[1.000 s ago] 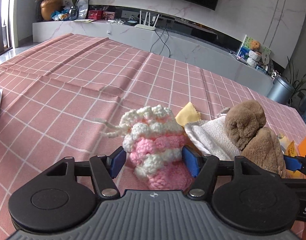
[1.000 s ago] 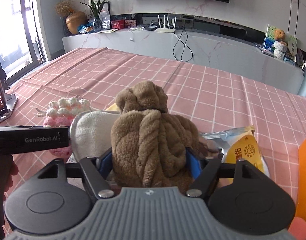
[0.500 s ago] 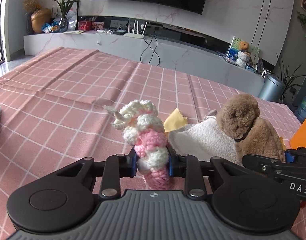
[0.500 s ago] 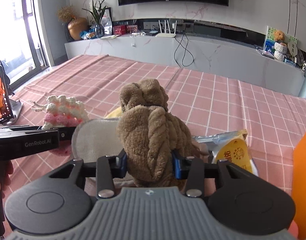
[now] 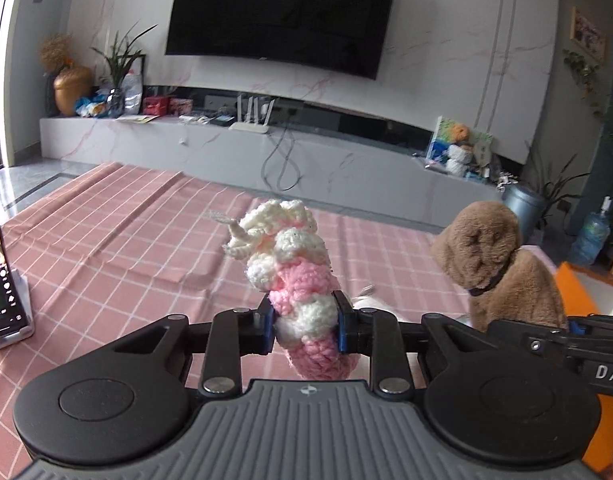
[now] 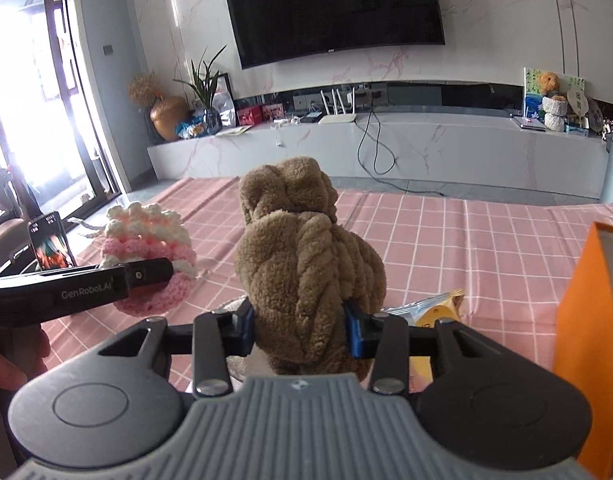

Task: Organize soft objects
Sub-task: 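Grasp the pink knitted hat with the left tool while the right tool grasps the brown plush bear, then carry hat and bear over the orange box and release both inside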

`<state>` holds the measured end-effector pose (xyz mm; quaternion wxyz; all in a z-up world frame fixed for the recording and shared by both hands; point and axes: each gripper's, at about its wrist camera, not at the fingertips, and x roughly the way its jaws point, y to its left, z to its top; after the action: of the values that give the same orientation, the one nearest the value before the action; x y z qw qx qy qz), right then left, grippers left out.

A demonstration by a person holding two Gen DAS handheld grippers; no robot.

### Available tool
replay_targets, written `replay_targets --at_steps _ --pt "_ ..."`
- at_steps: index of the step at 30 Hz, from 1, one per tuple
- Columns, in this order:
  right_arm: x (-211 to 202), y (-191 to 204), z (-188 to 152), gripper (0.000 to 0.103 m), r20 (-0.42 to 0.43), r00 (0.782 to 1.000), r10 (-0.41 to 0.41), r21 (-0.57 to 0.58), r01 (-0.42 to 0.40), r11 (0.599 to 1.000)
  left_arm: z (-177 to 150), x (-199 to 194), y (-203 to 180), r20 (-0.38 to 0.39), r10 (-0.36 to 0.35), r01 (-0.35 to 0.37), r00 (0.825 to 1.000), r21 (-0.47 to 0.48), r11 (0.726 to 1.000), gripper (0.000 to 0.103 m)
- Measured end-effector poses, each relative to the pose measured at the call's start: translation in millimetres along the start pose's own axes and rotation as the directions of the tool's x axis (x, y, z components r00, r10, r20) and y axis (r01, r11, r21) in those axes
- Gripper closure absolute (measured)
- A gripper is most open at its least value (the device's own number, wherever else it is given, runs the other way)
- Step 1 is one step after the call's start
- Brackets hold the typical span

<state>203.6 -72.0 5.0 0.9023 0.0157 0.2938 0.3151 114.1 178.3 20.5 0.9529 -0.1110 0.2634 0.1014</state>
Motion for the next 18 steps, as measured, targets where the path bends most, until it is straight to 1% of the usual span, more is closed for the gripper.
replay_targets --at_steps 6,11,14,18 --pt "-54.1 -8.0 -1.1 0.061 0.075 0.997 -0.032 0.010 0.031 0.999 9.1 -29.1 -32.0 0.041 -0.095 0.094 0.995 0.030 0.995 0.072" --pt "-97.0 -18.8 -7.2 0.061 0.119 0.990 -0.080 0.023 0.078 0.997 6.2 -48.2 -60.2 0.047 -0.184 0.181 0.982 0.058 0.982 0.072" --pt "-120.5 -30.7 -11.6 0.061 0.129 0.985 -0.113 0.038 0.109 0.993 3.6 -54.6 -78.8 0.037 -0.249 0.246 0.968 0.080 0.966 0.072" --pt "-153.6 -52.6 -15.8 0.061 0.137 0.977 -0.160 0.050 0.155 0.987 0.8 -56.7 -104.3 0.012 -0.346 0.343 0.938 0.098 0.934 0.073"
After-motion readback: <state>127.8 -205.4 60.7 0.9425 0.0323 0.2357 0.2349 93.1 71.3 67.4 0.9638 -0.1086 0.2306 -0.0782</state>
